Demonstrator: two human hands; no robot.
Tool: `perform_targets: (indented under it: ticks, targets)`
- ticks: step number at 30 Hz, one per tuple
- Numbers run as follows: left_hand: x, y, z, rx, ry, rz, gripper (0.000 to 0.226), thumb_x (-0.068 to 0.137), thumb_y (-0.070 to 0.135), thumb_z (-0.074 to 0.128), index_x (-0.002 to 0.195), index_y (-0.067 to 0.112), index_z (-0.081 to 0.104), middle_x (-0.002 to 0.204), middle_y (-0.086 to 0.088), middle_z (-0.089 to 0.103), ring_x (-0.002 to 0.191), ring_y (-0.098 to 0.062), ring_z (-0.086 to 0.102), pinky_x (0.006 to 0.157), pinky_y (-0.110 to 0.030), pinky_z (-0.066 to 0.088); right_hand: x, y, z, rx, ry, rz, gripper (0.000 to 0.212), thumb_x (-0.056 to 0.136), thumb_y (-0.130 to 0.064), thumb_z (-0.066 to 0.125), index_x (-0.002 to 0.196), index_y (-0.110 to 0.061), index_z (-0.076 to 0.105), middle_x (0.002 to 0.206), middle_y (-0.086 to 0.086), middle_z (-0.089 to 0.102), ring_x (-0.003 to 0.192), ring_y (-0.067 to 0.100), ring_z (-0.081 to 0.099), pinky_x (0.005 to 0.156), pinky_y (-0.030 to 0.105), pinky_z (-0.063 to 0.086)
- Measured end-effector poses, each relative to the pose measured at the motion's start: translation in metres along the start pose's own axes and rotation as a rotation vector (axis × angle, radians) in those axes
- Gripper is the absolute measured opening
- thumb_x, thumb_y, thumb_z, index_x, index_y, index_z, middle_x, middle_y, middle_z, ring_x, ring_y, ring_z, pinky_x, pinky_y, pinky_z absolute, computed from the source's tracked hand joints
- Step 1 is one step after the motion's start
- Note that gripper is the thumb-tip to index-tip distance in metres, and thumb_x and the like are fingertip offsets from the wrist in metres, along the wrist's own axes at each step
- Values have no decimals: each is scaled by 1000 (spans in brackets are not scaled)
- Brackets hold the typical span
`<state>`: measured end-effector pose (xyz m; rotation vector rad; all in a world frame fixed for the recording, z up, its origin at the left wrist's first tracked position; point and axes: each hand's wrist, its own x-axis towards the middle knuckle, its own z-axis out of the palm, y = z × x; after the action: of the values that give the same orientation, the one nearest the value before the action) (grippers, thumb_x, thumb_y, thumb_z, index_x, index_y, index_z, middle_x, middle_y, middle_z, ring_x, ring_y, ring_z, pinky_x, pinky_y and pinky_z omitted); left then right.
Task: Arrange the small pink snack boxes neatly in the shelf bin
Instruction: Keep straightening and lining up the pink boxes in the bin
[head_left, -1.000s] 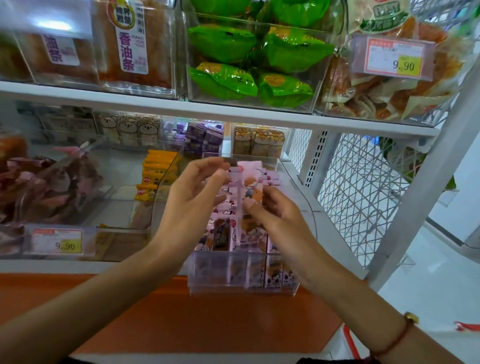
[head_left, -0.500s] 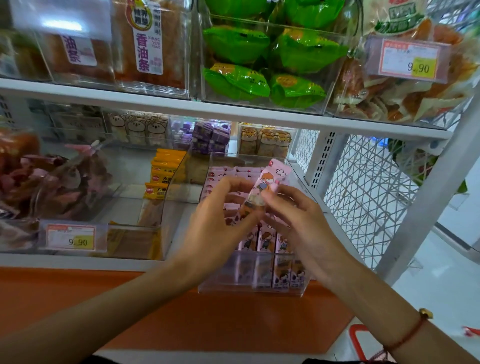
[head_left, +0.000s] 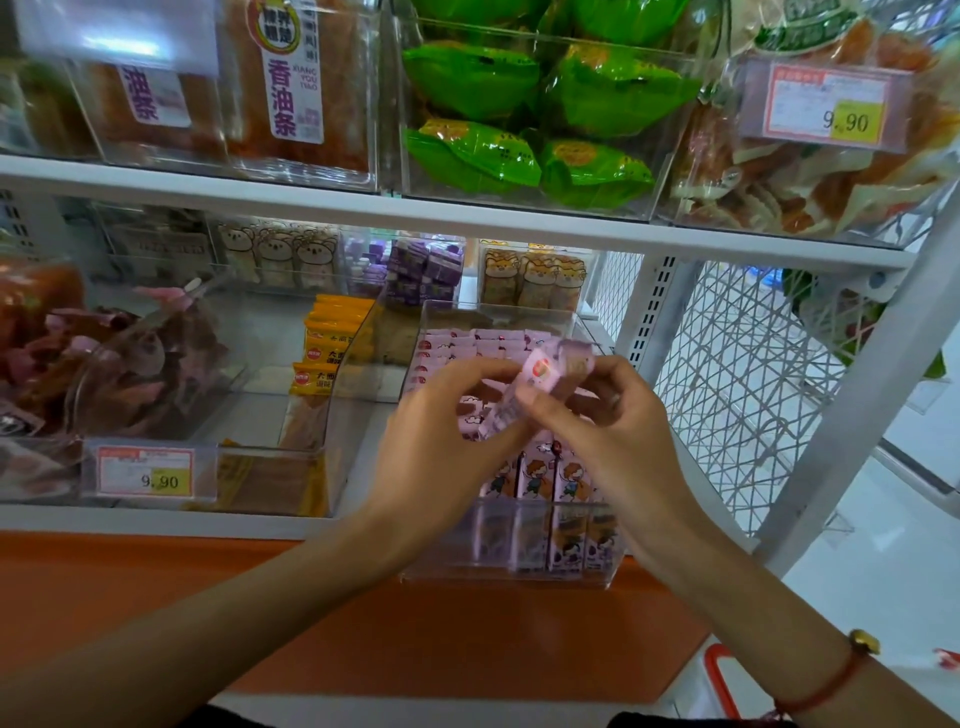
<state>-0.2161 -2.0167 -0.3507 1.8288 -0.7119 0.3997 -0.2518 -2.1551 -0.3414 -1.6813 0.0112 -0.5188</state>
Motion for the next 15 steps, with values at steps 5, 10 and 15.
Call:
perform_targets:
  ticks: [5, 10, 15]
  targets:
    - [6, 8, -7, -281, -138, -137, 19, 86, 31, 60, 104, 36, 65, 91, 19, 72, 85, 3, 67, 69, -9, 52, 2, -4, -6, 50, -48, 30, 26, 81, -31, 68, 104, -20, 65, 97, -7, 72, 89, 6, 69, 73, 21, 55]
    - [5, 6, -6, -488, -271, -411, 18, 88, 40, 57, 92, 29, 72, 84, 9, 76, 79, 0, 70, 59, -8, 50, 3, -1, -7, 67, -24, 147, 22, 80, -34, 70, 96, -18, 66, 84, -3, 73, 78, 13, 71, 68, 22, 55]
    - [6, 4, -6, -516, -287, -450, 16, 89, 36, 59, 95, 28, 72, 86, 7, 76, 80, -3, 71, 60, -10, 51, 3, -1, -6, 73, -42, 164, 30, 84, -32, 67, 113, -23, 61, 91, -1, 72, 86, 12, 71, 74, 28, 54]
